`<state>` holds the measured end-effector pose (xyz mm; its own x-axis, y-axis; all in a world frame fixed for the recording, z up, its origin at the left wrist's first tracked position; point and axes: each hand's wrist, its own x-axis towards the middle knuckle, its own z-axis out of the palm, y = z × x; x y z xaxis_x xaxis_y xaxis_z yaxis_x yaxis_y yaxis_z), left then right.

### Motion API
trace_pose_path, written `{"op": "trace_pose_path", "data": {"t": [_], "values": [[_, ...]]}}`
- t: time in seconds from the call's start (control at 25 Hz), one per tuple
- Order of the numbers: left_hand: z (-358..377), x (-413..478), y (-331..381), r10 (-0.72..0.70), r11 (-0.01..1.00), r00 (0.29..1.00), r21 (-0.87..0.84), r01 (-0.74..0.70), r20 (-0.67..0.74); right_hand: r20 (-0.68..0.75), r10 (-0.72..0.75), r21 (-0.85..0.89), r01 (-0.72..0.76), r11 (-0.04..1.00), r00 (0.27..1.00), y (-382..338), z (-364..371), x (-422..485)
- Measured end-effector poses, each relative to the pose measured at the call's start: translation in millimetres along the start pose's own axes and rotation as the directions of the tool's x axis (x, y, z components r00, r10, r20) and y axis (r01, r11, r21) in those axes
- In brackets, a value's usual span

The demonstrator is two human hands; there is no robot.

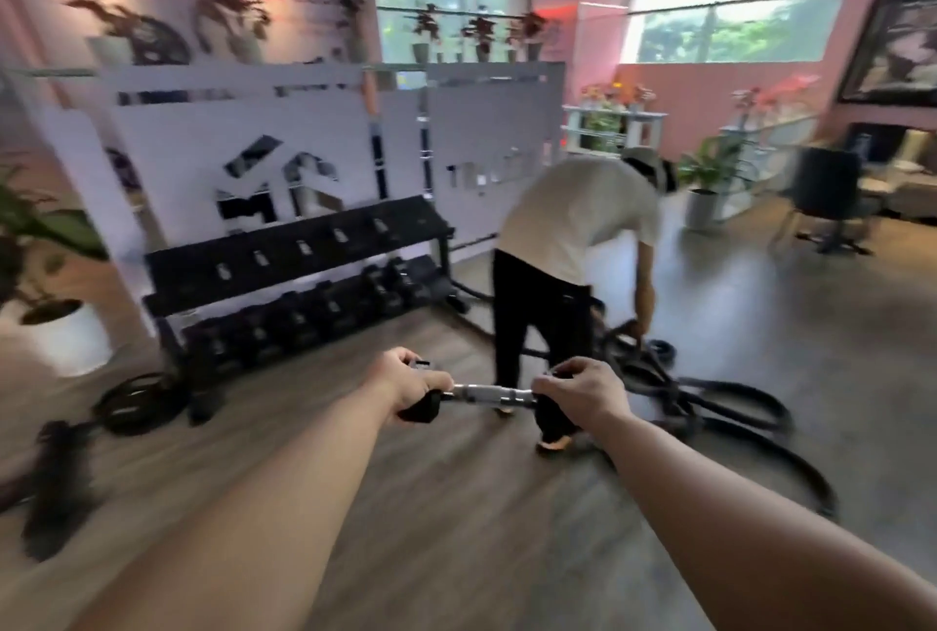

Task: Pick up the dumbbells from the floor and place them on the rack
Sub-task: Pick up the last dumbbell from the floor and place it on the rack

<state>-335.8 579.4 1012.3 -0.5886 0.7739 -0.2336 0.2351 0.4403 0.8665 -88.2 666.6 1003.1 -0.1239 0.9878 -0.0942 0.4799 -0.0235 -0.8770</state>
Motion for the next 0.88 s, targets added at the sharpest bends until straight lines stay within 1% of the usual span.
{"op": "trace_pose_path", "data": {"t": [0.08, 0.28, 0.36, 0.44, 0.56, 0.72, 0.84, 0.88], "values": [[-74.5, 24.7, -34.0, -0.073, 0.997, 0.995, -0.022, 0.072, -0.074, 0.088, -0.004, 0.035, 0.001, 0.999, 0.996, -37.5, 83.3, 4.8], [-219.9, 79.7, -81.2, -0.116, 0.991, 0.963, 0.036, 0.129, -0.244, 0.232, -0.030, 0.094, 0.009, 0.996, 0.972, -112.1, 238.9, 14.1], [-263.5, 105.3, -93.9, -0.146, 0.987, 0.945, 0.016, 0.157, -0.291, 0.291, -0.041, 0.103, 0.011, 0.995, 0.956, -142.2, 290.6, 27.6], [-296.6, 131.2, -105.3, -0.167, 0.985, 0.926, -0.010, 0.174, -0.339, 0.347, -0.062, 0.078, 0.037, 0.996, 0.936, -166.7, 337.2, 49.5], [-332.0, 181.4, -125.2, -0.205, 0.977, 0.906, -0.028, 0.210, -0.370, 0.427, -0.086, 0.039, 0.077, 0.996, 0.900, -192.2, 403.9, 91.4], [-376.2, 270.2, -150.3, -0.298, 0.952, 0.863, -0.064, 0.299, -0.408, 0.533, -0.070, 0.042, 0.056, 0.998, 0.844, -219.0, 505.0, 164.9], [-410.8, 323.2, -153.6, -0.360, 0.924, 0.832, -0.037, 0.381, -0.423, 0.611, -0.042, 0.027, 0.033, 0.999, 0.791, -244.7, 566.2, 204.0], [-425.1, 343.3, -155.0, -0.380, 0.916, 0.819, -0.052, 0.397, -0.429, 0.638, -0.034, 0.020, 0.028, 0.999, 0.770, -257.5, 587.7, 218.6]]}}
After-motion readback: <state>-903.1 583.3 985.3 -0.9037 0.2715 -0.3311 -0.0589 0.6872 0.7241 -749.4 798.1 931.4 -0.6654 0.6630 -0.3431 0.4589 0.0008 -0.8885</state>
